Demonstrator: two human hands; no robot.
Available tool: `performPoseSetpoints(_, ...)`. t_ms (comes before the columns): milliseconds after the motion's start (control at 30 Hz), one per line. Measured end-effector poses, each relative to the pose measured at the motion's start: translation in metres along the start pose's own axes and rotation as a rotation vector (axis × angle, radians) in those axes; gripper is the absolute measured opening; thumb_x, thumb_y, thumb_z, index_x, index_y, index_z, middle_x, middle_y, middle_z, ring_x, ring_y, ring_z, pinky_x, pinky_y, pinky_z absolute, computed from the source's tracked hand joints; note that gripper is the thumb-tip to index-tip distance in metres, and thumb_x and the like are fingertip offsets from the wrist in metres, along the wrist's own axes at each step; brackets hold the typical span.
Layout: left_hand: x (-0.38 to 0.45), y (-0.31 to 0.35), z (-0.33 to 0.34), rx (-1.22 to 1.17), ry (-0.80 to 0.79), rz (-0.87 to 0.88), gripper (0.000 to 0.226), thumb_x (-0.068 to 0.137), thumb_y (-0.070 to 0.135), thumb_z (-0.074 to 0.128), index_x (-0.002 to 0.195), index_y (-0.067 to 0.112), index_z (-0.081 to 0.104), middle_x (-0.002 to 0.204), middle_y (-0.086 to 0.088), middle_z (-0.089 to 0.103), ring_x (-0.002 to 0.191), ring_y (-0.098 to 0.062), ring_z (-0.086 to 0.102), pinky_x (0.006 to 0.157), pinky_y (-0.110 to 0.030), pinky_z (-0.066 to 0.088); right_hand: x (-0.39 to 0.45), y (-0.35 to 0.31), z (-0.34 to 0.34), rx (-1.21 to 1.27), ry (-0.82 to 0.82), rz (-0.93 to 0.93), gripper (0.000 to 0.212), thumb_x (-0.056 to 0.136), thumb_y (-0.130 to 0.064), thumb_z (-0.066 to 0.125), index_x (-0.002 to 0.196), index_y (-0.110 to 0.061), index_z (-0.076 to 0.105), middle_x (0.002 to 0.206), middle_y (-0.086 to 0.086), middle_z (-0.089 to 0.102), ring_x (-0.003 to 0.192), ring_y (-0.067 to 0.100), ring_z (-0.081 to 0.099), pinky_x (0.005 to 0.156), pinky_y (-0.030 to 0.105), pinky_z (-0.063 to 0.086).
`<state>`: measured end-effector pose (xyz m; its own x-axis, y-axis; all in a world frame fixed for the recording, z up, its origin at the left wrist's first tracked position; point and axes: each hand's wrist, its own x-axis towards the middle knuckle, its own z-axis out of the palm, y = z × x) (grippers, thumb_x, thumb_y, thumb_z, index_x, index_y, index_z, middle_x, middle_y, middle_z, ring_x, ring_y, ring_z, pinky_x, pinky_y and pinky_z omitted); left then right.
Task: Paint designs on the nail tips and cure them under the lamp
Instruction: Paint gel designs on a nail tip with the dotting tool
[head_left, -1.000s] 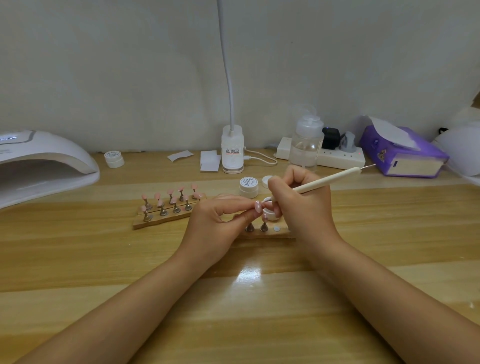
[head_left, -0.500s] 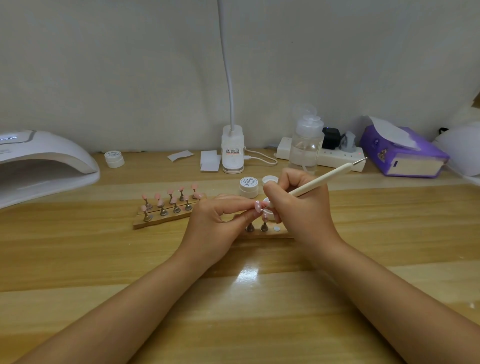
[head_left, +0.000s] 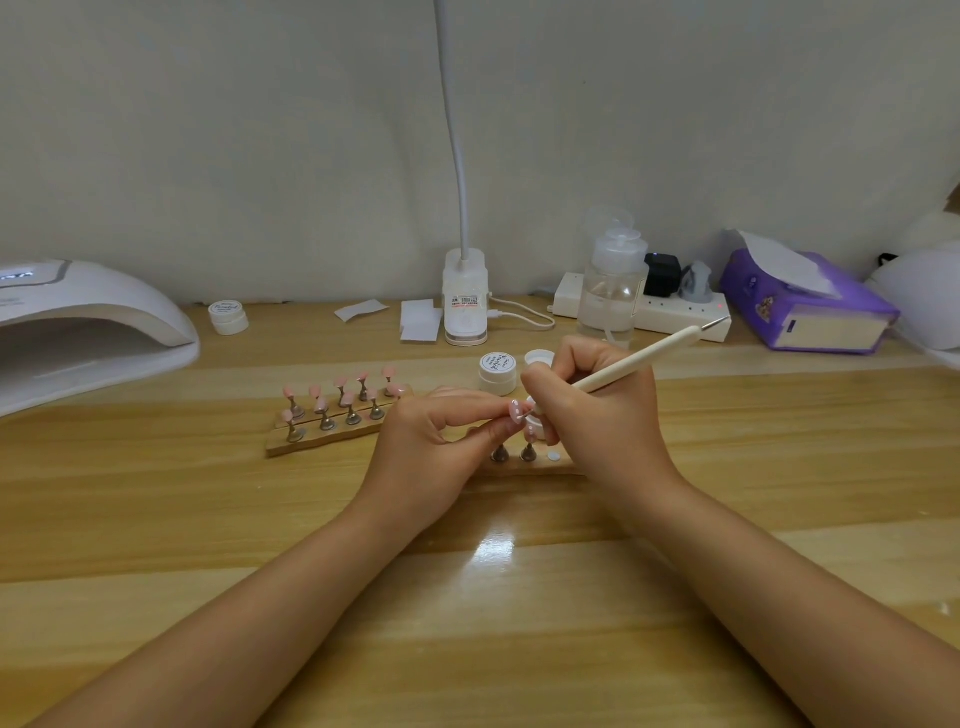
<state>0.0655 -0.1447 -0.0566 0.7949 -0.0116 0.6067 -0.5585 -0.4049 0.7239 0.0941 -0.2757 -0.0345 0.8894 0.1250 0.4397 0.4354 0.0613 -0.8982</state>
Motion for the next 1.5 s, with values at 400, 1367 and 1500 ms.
performPoseSetpoints(400, 0.0, 0.001, 0.0, -0.002, -0.005, -0.022, 0.025, 0.073, 0.024, 0.064, 0.097, 0.02, 0.067, 0.083, 0.017, 0.068, 0.085, -0.003, 0.065, 0.082, -0.028, 0.051, 0.0, -0.001, 0.001, -0.023, 0.012, -0.001, 0.033, 0.076, -0.003, 0.061, 0.049, -0.009, 0.042, 0.04, -0.007, 0.043, 0.042, 0.008, 0.051, 0.042, 0.023, 0.047)
performPoseSetpoints(1367, 0.0, 0.007, -0.003, -0.025, 0.016, -0.091, 0.017, 0.075, 0.022, 0.066, 0.09, 0.028, 0.07, 0.077, 0.02, 0.07, 0.079, -0.003, 0.066, 0.078, -0.022, 0.052, 0.005, -0.007, -0.006, 0.102, -0.098, 0.05, 0.023, 0.083, -0.007, 0.063, 0.069, -0.016, 0.047, 0.045, -0.005, 0.055, 0.044, 0.009, 0.055, 0.047, 0.023, 0.052)
performPoseSetpoints(1500, 0.0, 0.006, -0.004, -0.019, 0.034, -0.097, 0.019, 0.077, 0.009, 0.069, 0.094, 0.018, 0.071, 0.077, 0.014, 0.07, 0.077, -0.001, 0.066, 0.075, -0.016, 0.05, 0.007, -0.006, -0.01, 0.114, -0.173, 0.08, 0.026, 0.08, 0.0, 0.064, 0.063, -0.016, 0.051, 0.054, -0.005, 0.061, 0.057, 0.011, 0.063, 0.052, 0.022, 0.054)
